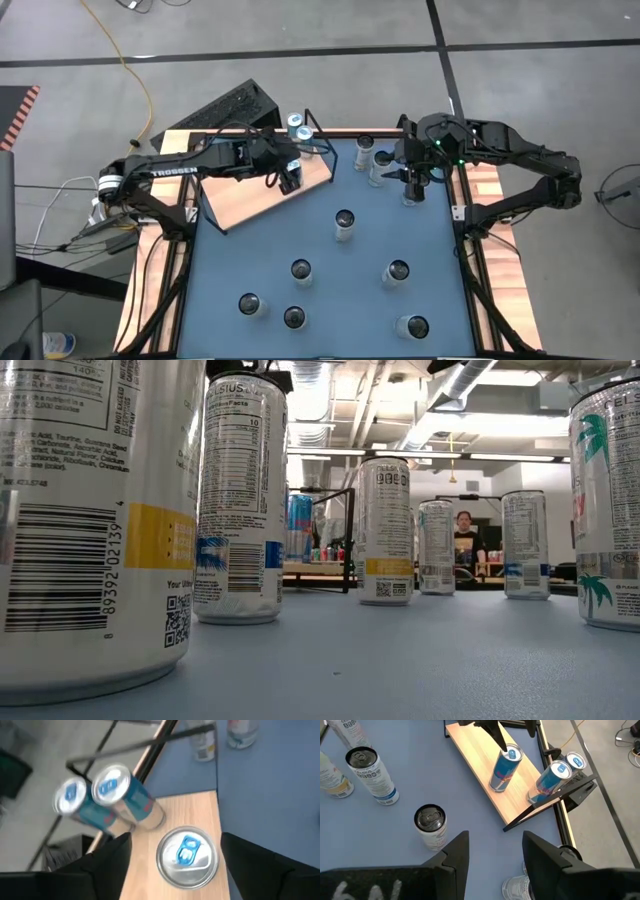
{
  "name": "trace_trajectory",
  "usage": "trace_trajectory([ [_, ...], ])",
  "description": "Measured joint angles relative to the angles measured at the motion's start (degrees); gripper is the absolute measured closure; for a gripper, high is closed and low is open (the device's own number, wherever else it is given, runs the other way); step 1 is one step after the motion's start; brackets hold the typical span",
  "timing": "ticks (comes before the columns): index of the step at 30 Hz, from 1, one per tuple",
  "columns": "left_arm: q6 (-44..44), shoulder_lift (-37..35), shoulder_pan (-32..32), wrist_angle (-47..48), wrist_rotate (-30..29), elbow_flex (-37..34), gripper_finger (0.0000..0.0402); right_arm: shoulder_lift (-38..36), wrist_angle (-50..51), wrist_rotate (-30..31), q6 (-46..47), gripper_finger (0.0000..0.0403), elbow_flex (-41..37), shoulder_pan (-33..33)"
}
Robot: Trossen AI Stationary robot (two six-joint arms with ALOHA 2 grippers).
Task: Place canned beverage on shelf
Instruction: Adjust the blue soda cans on the shelf
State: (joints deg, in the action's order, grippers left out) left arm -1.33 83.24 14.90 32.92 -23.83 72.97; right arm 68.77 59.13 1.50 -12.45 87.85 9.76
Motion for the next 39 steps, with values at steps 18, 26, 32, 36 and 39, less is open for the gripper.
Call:
trace_trajectory([
  [18,3.6,0.4,0.8,-0.4,3.4,-1.1,0.0087,0.0,0.1,0.0,0.0,0.0235,0.0,0.0],
  [26,2.8,2.2,0.8,-3.3,4.2,-3.1,0.0087,0.0,0.5,0.0,0.0,0.0235,0.0,0.0],
  [32,3.0,2.3,0.8,-4.4,3.1,-5.4,0.0087,0.0,0.5,0.0,0.0,0.0235,0.0,0.0],
  [36,2.5,2.2,0.8,-4.4,3.9,-5.4,0.0096,0.0,0.5,0.0,0.0,0.0235,0.0,0.0],
  [39,1.5,2.2,0.8,-4.6,3.9,-5.4,0.0119,0.0,0.5,0.0,0.0,0.0235,0.0,0.0],
])
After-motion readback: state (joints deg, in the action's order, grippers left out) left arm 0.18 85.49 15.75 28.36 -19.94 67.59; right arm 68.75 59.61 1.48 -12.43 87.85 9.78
